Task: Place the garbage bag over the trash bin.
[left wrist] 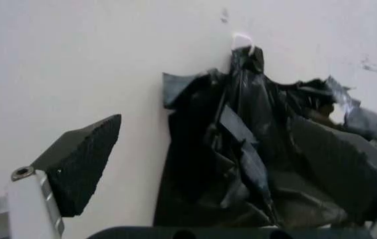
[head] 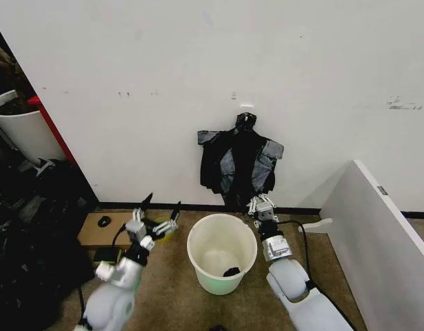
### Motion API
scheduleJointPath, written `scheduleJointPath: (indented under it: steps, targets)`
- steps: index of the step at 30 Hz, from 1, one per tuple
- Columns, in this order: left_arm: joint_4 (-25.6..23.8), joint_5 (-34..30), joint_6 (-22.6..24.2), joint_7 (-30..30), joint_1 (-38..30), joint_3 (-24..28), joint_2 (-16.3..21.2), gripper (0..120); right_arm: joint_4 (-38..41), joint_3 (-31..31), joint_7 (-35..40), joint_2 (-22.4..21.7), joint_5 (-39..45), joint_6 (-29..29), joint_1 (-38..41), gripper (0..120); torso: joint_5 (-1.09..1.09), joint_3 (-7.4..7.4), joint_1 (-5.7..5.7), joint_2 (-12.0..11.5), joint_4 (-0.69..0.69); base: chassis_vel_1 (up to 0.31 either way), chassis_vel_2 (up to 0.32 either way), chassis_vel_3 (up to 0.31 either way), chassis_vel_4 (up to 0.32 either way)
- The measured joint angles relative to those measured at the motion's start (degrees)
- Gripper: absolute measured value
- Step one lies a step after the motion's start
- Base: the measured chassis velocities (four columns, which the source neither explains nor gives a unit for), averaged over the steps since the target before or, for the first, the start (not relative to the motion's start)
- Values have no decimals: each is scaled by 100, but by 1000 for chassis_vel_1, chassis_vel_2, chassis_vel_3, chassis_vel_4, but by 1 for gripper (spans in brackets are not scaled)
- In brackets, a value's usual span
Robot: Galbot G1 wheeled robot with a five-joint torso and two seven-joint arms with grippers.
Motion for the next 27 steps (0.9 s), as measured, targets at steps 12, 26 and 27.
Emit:
scheduleJointPath:
  steps: [12,26,27]
  targets:
    - [1687,-195,-12,327,-2133,1554,-7,100,-156,69,-261,42,192,305,-13,0,4,0,0,0,0,0,0,0,0]
    - [2624,1595,-208,-10,-2886,2091,-233,94,-124,101,-376,171,198,413,-42,0,2,0,-1,0,1,0,0,0,0]
    - [2647,1614,-234,-10,-2909,2111,-235,92,-119,103,-377,174,198,415,-46,0,2,0,0,0,1,0,0,0,0]
